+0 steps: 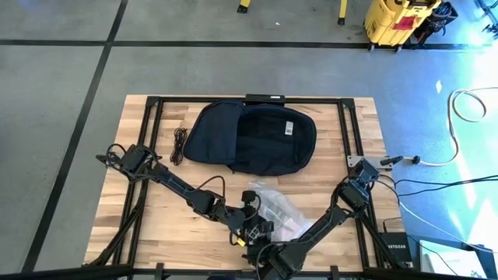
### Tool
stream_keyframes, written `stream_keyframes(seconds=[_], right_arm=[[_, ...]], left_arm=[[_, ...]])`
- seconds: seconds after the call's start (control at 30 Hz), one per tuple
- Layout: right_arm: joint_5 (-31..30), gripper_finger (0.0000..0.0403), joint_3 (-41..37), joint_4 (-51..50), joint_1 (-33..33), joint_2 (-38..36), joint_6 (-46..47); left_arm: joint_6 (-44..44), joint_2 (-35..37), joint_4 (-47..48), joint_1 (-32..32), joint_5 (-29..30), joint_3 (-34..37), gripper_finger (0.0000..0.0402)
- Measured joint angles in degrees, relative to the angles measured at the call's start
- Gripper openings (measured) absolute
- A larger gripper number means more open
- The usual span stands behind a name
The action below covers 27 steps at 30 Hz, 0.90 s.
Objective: Unpack backpack
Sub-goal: Remove the gray calculator from the transparent zip bag
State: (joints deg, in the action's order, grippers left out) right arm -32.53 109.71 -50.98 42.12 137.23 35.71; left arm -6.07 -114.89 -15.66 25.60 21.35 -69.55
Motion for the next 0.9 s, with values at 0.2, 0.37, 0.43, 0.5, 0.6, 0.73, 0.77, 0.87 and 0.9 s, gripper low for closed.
stream_keyframes(seconds=[0.2, 0.37, 0.43, 0.5, 0.6, 0.73, 0.77, 0.87, 0.9], right_arm=[[1.16, 0.0, 0.02, -0.73, 0.91, -0.98, 1.35], [1.41, 0.0, 3.02, -1.65, 2.04, -3.23, 1.52], [3.38, 0.0, 4.17, -2.63, 2.22, -3.32, 1.7], [7.0, 0.0, 4.55, -3.68, 2.24, -3.3, 2.81], [8.34, 0.0, 3.85, -4.26, 2.28, -3.3, 5.83], [8.15, 0.0, 3.1, -5.75, 2.09, -3.21, 8.66], [8.17, 0.0, 3.1, -6.28, 2.14, -3.21, 8.89], [8.9, 0.0, 3.23, -7.09, 3.06, -3.21, 9.04], [9.14, 0.0, 3.77, -7.92, 3.62, -3.21, 9.34]], left_arm=[[0.0, 0.0, 0.12, -0.04, 0.4, -0.01, 0.0], [0.02, 0.0, 0.55, 0.01, 0.38, -0.01, 0.0], [0.02, 0.0, 0.5, 0.01, 0.38, -0.01, 0.0], [0.02, 0.0, 0.54, 0.01, 0.36, -0.01, 0.0], [0.02, 0.0, 0.32, 0.01, 0.36, -0.01, 0.0], [-0.2, 0.0, 0.41, 0.01, -0.62, -0.01, 0.0], [-0.79, 0.0, 0.51, 0.01, -1.67, -0.01, 0.0], [-2.43, 0.0, 0.84, -0.13, -4.01, -0.01, 0.0003], [-2.54, 0.0, 1.09, -0.15, -4.03, -0.01, 0.0007]])
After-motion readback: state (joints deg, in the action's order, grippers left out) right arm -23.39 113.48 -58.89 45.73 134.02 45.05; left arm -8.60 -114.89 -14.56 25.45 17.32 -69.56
